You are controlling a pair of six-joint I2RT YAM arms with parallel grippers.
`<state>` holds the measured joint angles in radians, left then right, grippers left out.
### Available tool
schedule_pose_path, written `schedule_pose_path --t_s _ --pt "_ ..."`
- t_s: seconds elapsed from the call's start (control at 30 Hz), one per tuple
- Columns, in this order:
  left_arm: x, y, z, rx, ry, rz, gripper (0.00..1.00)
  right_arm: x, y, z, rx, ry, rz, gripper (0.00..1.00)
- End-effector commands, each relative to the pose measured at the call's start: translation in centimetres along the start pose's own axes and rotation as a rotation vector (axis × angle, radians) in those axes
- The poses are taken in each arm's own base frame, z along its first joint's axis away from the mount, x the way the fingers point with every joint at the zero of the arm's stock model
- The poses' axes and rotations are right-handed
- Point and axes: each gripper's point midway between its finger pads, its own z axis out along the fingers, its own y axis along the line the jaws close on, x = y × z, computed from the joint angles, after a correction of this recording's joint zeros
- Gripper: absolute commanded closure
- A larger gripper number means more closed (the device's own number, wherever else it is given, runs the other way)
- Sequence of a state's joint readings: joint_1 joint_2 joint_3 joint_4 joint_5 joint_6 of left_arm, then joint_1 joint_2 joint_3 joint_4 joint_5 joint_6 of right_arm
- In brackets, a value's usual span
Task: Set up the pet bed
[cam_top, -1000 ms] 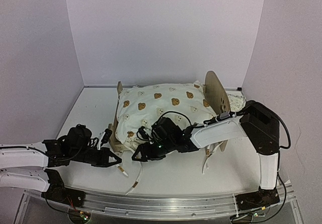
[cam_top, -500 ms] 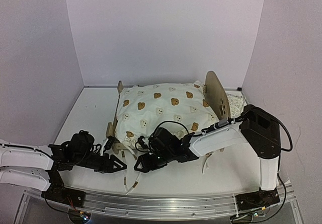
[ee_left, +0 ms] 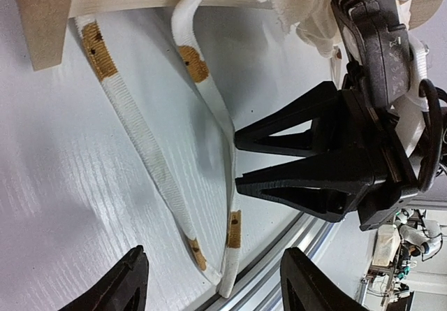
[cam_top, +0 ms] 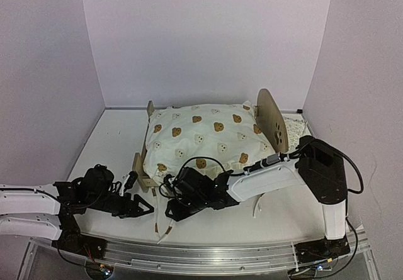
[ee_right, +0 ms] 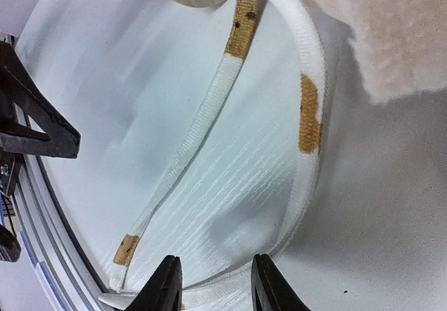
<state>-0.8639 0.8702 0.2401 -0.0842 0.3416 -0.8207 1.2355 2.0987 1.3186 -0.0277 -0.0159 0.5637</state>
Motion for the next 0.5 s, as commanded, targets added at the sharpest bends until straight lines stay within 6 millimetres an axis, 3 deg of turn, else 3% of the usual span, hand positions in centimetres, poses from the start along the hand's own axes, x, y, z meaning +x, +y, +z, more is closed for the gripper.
schedule_pose_path --t_s 0.0,0.23,0.47 --pt "-0.2 0.5 -0.5 -0.047 -0.006 -0.020 0.35 0.1 -0.4 1.0 0.050 0.008 -0.017 0.67" --pt "0.1 0.5 -0.5 -0.052 0.015 -0.018 0.40 -0.9 0.8 -2.2 0.053 -0.030 -0.087 0.59" --pt "0.6 0.1 -0.1 -0.080 0.046 -0.011 0.47 1.9 0.7 -4.5 0.067 0.001 -0.123 0.61"
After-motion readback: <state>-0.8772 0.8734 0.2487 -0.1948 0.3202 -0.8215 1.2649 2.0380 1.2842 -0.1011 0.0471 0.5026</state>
